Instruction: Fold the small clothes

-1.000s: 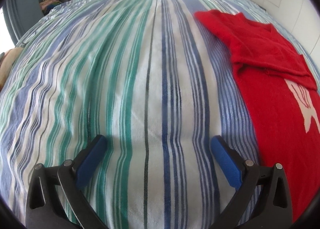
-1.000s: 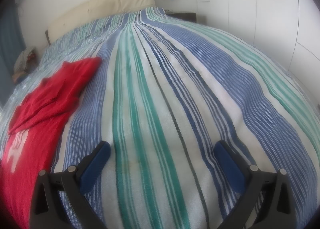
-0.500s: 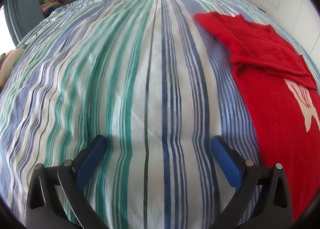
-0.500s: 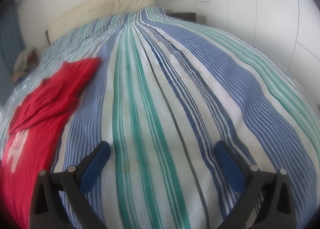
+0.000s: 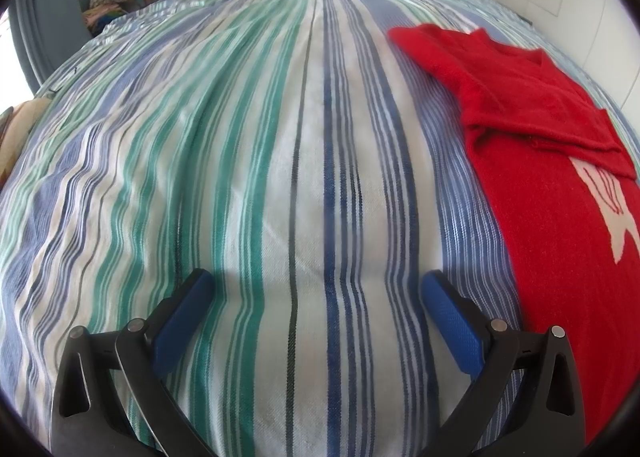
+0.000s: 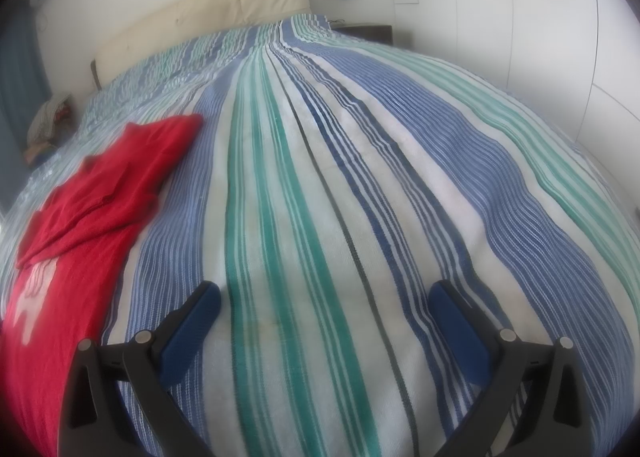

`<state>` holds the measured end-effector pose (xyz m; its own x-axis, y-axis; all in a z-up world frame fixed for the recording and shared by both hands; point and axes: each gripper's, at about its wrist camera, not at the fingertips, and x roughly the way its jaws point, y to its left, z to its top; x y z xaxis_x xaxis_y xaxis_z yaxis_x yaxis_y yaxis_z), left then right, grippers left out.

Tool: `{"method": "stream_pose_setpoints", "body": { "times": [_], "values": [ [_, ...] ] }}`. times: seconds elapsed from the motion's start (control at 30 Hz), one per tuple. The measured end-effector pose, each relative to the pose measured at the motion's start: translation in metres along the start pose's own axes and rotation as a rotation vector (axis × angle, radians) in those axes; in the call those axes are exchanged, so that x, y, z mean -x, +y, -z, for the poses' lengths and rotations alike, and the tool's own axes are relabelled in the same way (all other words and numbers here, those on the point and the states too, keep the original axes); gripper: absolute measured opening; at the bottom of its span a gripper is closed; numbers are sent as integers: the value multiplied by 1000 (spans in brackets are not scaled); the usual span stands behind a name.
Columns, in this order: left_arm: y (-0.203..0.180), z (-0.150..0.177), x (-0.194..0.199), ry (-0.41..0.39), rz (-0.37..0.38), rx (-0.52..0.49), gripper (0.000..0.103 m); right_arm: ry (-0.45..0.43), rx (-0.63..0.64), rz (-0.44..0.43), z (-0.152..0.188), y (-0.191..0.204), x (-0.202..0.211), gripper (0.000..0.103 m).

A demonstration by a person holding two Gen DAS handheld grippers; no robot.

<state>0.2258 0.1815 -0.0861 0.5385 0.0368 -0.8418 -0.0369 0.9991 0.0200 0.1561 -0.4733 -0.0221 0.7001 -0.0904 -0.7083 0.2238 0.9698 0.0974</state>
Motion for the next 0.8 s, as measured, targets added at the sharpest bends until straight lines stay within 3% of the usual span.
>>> {"method": "stream_pose_setpoints", "body": {
  "times": [0.47,0.53,0.67,0.8],
  "values": [
    [2,-2,1,3,17,6,103,3,2,3,-1,1,-1,103],
    [14,-4,15,4,62,51,101,6,8,8,-2,2,0,103],
    [38,6,75,-95,234,106,102,-21,47,-45,-12,9,34,102],
    [22,33,117,-113,379,18,102,4,174,-238,-4,40,97,102]
  ]
}}
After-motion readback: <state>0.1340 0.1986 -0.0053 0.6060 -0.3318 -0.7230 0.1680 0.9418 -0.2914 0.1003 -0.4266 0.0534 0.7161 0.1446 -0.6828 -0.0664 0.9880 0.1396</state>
